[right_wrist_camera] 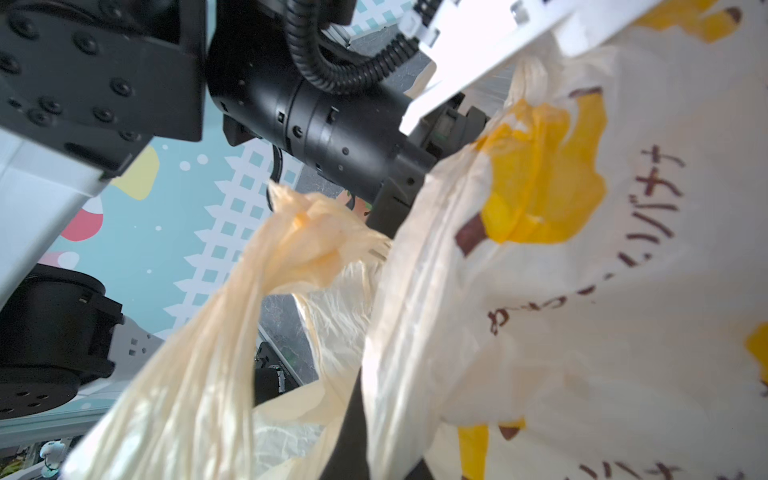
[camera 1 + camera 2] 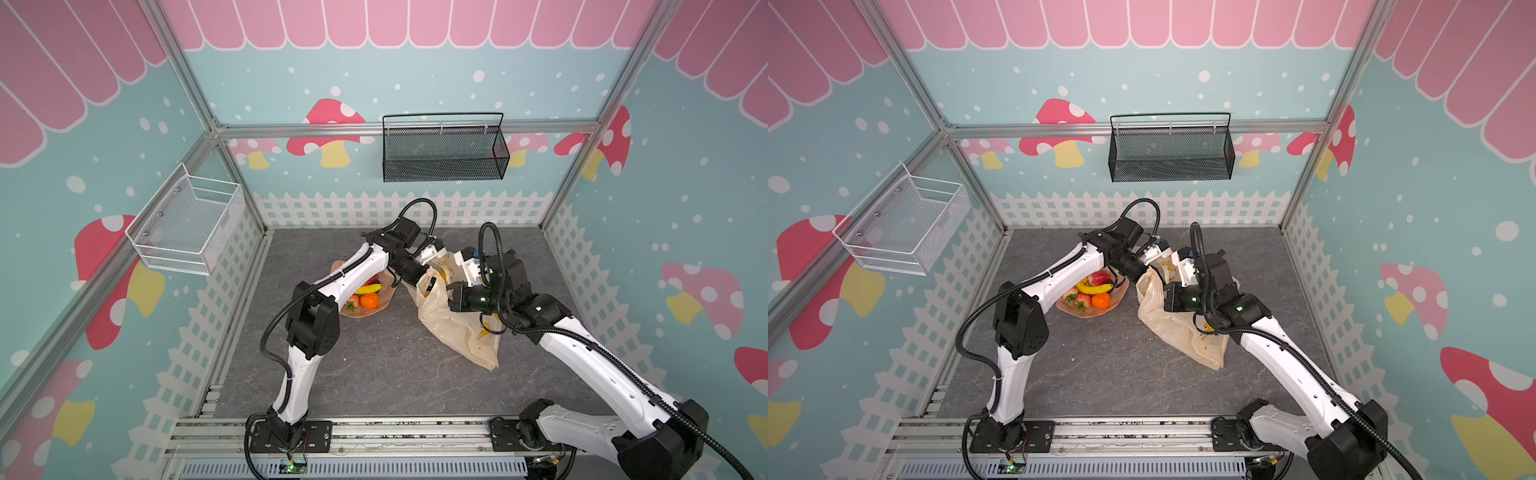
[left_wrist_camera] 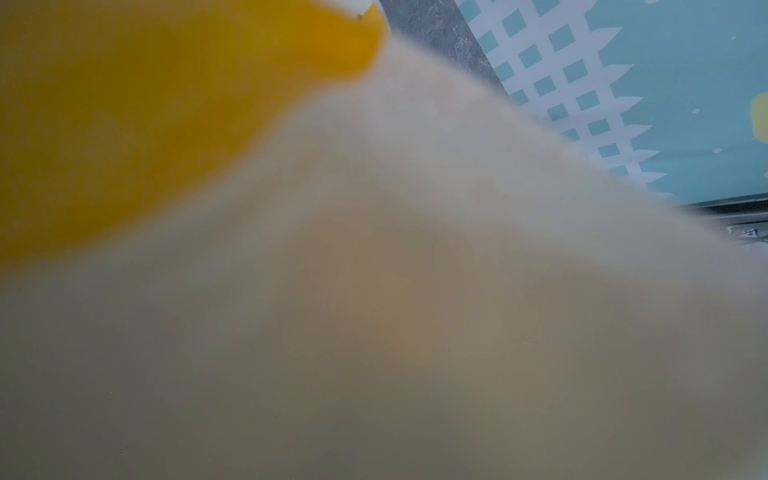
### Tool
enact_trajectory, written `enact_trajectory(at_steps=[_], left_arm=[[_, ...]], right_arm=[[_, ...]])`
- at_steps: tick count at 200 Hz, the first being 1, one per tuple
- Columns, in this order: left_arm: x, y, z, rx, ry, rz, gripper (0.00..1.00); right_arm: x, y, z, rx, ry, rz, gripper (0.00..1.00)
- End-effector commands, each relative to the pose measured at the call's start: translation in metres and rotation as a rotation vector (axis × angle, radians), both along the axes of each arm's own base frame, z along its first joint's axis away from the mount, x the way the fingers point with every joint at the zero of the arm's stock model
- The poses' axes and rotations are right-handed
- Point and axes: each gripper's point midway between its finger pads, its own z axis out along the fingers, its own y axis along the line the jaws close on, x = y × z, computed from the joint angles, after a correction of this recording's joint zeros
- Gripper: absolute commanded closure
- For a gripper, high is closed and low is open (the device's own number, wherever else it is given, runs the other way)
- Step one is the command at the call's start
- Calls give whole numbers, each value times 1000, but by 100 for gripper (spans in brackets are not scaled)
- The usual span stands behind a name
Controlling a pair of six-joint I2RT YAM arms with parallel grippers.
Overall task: Place the fruits into the plastic bag
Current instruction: 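Lower the banana into the bag held open by the right gripper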
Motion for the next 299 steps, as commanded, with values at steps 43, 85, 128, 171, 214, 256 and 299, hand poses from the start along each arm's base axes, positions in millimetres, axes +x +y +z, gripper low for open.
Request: enact_trajectory(at_steps=[43, 85, 128, 171, 214, 256, 299], left_arm=[[26, 19, 26, -6, -49, 146, 100], [41, 16, 30, -16, -34, 200, 100], [53, 18, 49, -75, 22, 252, 100], [41, 5, 58, -109, 126, 265, 100], [27, -17, 49, -125, 253, 319, 100], [22, -31, 32, -161, 356, 422, 100], [0, -42, 6, -142, 438, 429, 100]], right_arm=[[-7, 8, 2, 43, -45, 77, 100], [-17, 11, -12, 41, -40, 126, 100], [-21, 8, -23, 18, -33, 140, 100], [-21, 9, -23, 16, -43, 144, 100], [-17, 14, -14, 41, -60, 157, 100], [-14, 19, -3, 78, -91, 167, 100], [-1, 26, 10, 106, -142, 164, 100]])
